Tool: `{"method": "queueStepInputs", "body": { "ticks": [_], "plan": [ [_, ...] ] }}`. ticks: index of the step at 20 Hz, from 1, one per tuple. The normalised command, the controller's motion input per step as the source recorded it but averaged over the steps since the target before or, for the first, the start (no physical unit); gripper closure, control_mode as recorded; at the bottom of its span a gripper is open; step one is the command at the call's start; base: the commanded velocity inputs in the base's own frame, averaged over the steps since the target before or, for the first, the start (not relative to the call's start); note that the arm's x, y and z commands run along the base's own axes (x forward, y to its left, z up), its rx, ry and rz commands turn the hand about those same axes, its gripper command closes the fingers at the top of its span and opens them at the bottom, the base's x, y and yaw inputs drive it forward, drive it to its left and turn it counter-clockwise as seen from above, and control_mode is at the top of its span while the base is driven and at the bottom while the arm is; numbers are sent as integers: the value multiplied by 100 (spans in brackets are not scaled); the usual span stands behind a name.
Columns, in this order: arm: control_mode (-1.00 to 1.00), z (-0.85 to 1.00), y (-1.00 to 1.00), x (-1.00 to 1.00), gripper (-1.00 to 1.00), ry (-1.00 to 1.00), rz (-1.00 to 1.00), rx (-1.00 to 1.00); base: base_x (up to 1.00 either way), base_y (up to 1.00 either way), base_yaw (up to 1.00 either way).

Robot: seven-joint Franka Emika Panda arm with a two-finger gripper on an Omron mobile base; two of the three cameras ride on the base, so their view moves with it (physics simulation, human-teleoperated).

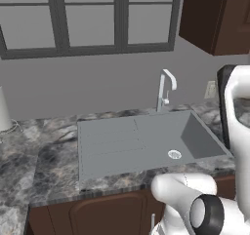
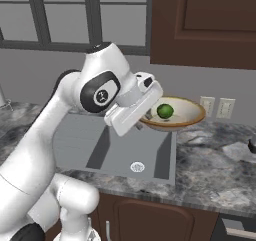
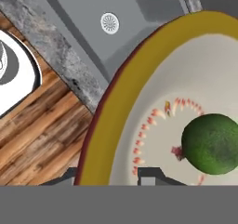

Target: Pick the avocado from the sink and place it in the bowl. Then pick the bowl and place it in the microwave. Then close the microwave door and press the start button.

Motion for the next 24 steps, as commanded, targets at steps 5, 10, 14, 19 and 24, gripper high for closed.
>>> {"method": "queueStepInputs", "body": {
  "ticks": [5,10,14,19,24],
  "plan": [
    [-100,87,98,-64,100,0,34,3,0,0,0],
    [-100,8,57,-77,100,-12,34,8,0,0,0],
    [-100,2,72,-44,100,-13,27,9,0,0,0],
    [-100,10,71,-14,100,-3,12,6,0,0,0],
    [-100,1,40,-26,100,0,6,0,0,0,0]
  ]
}}
